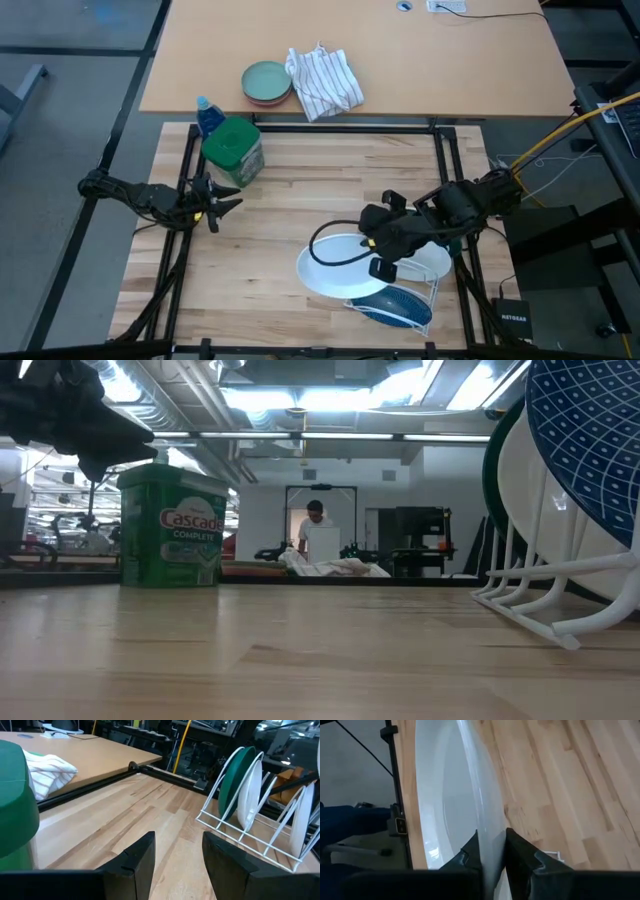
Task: Sort dishes
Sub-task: Put the white plate on the dish rack
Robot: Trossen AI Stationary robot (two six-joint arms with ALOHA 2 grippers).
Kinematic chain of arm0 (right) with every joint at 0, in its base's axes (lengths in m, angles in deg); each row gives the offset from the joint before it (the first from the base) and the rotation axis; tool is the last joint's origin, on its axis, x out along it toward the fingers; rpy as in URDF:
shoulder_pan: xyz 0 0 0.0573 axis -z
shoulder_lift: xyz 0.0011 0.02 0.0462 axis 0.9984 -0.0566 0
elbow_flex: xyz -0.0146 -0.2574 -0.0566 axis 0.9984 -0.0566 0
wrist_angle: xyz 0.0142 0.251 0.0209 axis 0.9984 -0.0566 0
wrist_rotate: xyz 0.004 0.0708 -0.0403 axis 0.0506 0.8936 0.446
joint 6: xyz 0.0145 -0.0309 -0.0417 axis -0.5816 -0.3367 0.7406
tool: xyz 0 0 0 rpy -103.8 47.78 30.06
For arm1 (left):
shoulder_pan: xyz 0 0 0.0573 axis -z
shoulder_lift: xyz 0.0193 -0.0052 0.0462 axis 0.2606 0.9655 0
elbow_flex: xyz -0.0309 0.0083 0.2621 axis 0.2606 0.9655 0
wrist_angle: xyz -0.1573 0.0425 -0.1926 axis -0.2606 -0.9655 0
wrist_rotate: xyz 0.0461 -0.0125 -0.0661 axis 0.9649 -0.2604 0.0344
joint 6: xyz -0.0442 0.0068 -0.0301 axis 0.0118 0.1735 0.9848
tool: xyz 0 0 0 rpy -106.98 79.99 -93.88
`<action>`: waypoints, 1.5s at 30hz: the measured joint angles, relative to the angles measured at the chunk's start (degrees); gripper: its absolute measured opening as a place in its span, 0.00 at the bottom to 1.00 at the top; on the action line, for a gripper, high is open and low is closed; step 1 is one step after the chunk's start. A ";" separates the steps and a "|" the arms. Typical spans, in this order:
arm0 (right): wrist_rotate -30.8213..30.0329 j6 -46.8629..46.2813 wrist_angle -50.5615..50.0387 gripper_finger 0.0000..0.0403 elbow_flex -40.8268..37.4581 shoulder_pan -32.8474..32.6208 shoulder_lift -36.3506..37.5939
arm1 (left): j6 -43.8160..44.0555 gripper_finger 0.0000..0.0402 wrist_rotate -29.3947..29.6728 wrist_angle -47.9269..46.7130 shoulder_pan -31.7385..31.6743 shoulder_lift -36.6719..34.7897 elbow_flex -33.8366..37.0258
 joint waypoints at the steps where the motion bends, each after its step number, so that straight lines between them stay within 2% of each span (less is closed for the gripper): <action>1: -0.26 0.00 0.00 0.12 0.00 0.04 0.00 | 0.27 0.38 0.09 -0.25 0.00 0.00 0.00; 10: -1.23 -0.27 -0.05 0.12 -0.02 0.06 1.18 | 0.26 0.38 0.11 -0.68 0.00 0.00 0.00; 18: -1.49 -0.14 -0.10 0.12 0.00 0.04 5.89 | -0.11 0.38 0.16 -0.58 0.00 0.00 0.00; 23: -3.88 -0.24 0.11 0.12 -1.12 0.04 9.80 | 0.02 0.38 0.16 -0.64 0.00 0.00 0.00; 30: -5.22 -3.08 -0.01 0.12 -11.69 -0.22 16.23 | 0.19 0.38 0.15 -1.26 0.00 0.00 0.00; 37: -5.42 -10.48 -0.07 0.12 -24.94 -4.29 23.06 | 2.09 0.38 0.14 -4.45 0.00 0.00 0.02; 45: -10.07 -18.64 -0.02 0.12 -33.88 -8.73 26.94 | 3.25 0.38 0.51 -6.48 0.00 0.01 0.02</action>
